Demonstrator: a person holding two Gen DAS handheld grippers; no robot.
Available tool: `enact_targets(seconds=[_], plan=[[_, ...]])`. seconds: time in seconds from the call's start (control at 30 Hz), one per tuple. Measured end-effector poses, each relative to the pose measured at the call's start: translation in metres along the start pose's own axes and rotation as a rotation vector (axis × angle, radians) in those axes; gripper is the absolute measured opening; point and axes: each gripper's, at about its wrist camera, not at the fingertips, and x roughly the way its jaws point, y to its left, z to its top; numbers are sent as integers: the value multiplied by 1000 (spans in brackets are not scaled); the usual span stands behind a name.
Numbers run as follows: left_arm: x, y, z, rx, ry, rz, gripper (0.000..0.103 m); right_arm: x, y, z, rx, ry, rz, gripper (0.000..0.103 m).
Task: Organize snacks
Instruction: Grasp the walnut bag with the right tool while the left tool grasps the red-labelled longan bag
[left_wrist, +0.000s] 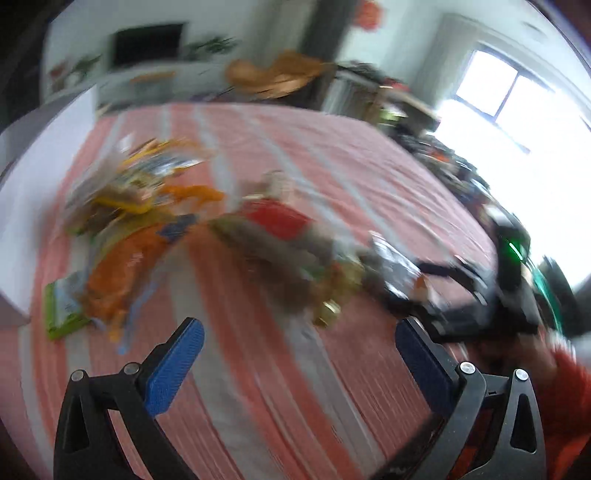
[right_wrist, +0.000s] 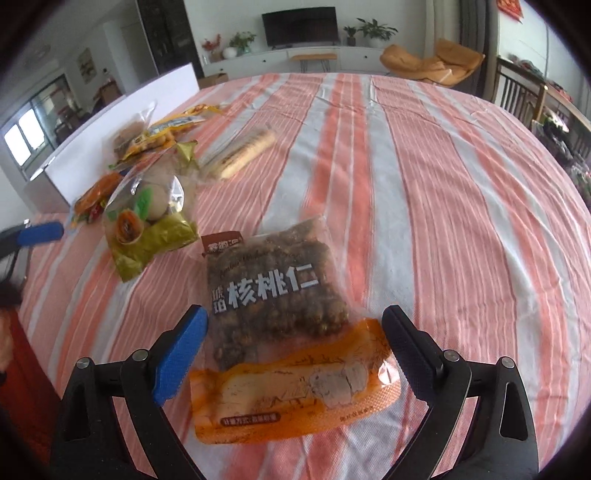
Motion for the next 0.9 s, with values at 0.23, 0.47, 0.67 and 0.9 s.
enact_targets(seconds=[0.23,0.47,0.67,0.9], plan=[[63,-5,55,-276,60,202,102,0,6,-4,-34,-19,-28,97],[74,0,48,-218,99,237,54,-16,-6,2,-4,26,55,96],[37,8,11,-184,75,194,52,-14,-8,31,-50,154,122,97],[-14,20,-6,-203,-2,139,52,42,30,49,-231,294,10,85]])
